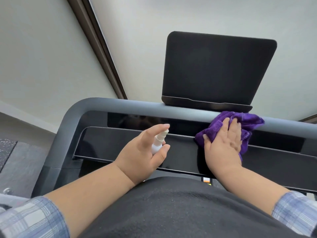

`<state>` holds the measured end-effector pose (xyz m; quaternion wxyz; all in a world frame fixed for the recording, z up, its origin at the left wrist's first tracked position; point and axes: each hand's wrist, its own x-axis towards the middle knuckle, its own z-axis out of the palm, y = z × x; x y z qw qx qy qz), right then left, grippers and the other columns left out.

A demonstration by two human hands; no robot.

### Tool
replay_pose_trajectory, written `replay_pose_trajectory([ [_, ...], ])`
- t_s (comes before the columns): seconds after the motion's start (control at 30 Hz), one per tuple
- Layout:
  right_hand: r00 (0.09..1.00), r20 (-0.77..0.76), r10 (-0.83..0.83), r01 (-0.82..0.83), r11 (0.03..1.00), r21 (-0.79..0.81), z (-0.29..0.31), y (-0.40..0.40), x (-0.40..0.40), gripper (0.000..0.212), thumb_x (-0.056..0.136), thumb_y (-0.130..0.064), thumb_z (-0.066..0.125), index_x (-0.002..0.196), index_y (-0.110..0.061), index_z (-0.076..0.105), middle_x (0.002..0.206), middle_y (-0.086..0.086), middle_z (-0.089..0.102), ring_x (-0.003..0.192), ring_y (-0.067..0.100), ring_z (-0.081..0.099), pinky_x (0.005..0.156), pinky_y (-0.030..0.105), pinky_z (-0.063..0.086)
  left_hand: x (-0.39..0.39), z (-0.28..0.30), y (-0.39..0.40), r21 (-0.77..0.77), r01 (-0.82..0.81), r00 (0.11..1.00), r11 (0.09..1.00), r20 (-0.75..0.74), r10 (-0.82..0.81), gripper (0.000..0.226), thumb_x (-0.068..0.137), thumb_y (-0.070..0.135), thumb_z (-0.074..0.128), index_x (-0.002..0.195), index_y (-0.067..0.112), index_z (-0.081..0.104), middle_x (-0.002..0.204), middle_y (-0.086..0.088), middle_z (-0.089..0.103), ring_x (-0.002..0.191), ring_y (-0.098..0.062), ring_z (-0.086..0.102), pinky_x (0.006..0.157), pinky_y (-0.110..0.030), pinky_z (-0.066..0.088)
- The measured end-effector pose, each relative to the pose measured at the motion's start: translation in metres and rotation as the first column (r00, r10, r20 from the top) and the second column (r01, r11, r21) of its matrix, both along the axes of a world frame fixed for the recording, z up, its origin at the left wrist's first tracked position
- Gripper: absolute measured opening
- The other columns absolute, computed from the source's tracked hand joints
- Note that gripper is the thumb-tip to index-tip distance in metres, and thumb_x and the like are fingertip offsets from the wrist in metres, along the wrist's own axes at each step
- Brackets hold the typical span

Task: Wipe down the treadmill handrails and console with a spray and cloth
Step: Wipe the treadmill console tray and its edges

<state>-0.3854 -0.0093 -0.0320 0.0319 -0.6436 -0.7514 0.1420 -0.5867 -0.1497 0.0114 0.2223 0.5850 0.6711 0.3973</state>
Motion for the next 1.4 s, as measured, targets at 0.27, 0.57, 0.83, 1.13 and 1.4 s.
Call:
replay_pose_trajectory([
  [0.27, 0.999, -0.003, 0.032, -0.032, 0.999, 0.028, -0.007, -0.028, -0.075, 0.088, 0.098, -0.049, 0.047, 0.159, -0.008, -0.002, 0.166, 0.016, -0.009, 0.153, 0.032, -0.009, 0.122, 0.057, 0.006, -0.041, 0.0, -0.011, 0.039, 0.066, 0.998, 0.997, -0.013, -0.065, 0.05, 0.091, 0.038, 0.055, 0.137, 0.04, 0.036, 0.101, 0.028, 0.05, 0.077, 0.002, 0.054, 0.076, -0.023, 0.049],
  [0.57, 0.957, 0.036, 0.288, -0.289, 0.957, 0.028, -0.012, -0.057, -0.143, 0.092, 0.095, -0.055, 0.043, 0.158, -0.008, -0.003, 0.165, 0.02, -0.01, 0.152, 0.036, -0.012, 0.118, 0.058, -0.007, -0.07, -0.005, -0.034, 0.053, 0.04, 0.999, 0.998, 0.015, -0.041, 0.05, 0.092, 0.033, 0.057, 0.137, 0.033, 0.038, 0.1, 0.022, 0.053, 0.08, 0.002, 0.055, 0.077, -0.026, 0.048],
  [0.83, 0.591, 0.14, 0.795, -0.797, 0.602, -0.049, 0.0, -0.077, -0.217, 0.072, 0.098, -0.048, 0.009, 0.158, -0.014, -0.013, 0.164, 0.013, -0.025, 0.149, 0.034, -0.025, 0.117, 0.059, -0.017, -0.084, -0.007, -0.052, 0.083, 0.018, 1.0, 0.996, 0.002, -0.018, 0.052, 0.09, 0.03, 0.06, 0.135, 0.04, 0.037, 0.099, 0.015, 0.06, 0.083, -0.002, 0.062, 0.076, -0.027, 0.051],
  [1.13, 0.527, 0.206, 0.824, -0.837, 0.545, -0.039, -0.001, -0.05, -0.179, 0.078, 0.09, -0.06, 0.011, 0.159, -0.03, -0.011, 0.165, 0.004, -0.024, 0.151, 0.026, -0.024, 0.12, 0.055, -0.013, -0.066, -0.003, -0.039, 0.069, 0.122, 0.991, 0.99, 0.043, -0.125, 0.049, 0.092, 0.028, 0.06, 0.137, 0.029, 0.039, 0.098, 0.012, 0.058, 0.081, -0.005, 0.059, 0.077, -0.033, 0.051],
  [1.4, 0.81, 0.132, 0.571, -0.574, 0.819, -0.023, 0.0, -0.035, -0.084, 0.083, 0.085, -0.072, 0.005, 0.159, -0.035, 0.005, 0.168, -0.007, -0.011, 0.152, 0.016, -0.018, 0.123, 0.049, -0.009, -0.033, 0.005, -0.01, 0.065, 0.261, 0.964, 0.963, 0.036, -0.263, 0.051, 0.09, 0.034, 0.058, 0.137, 0.037, 0.039, 0.102, 0.024, 0.054, 0.087, 0.005, 0.055, 0.083, -0.025, 0.047],
])
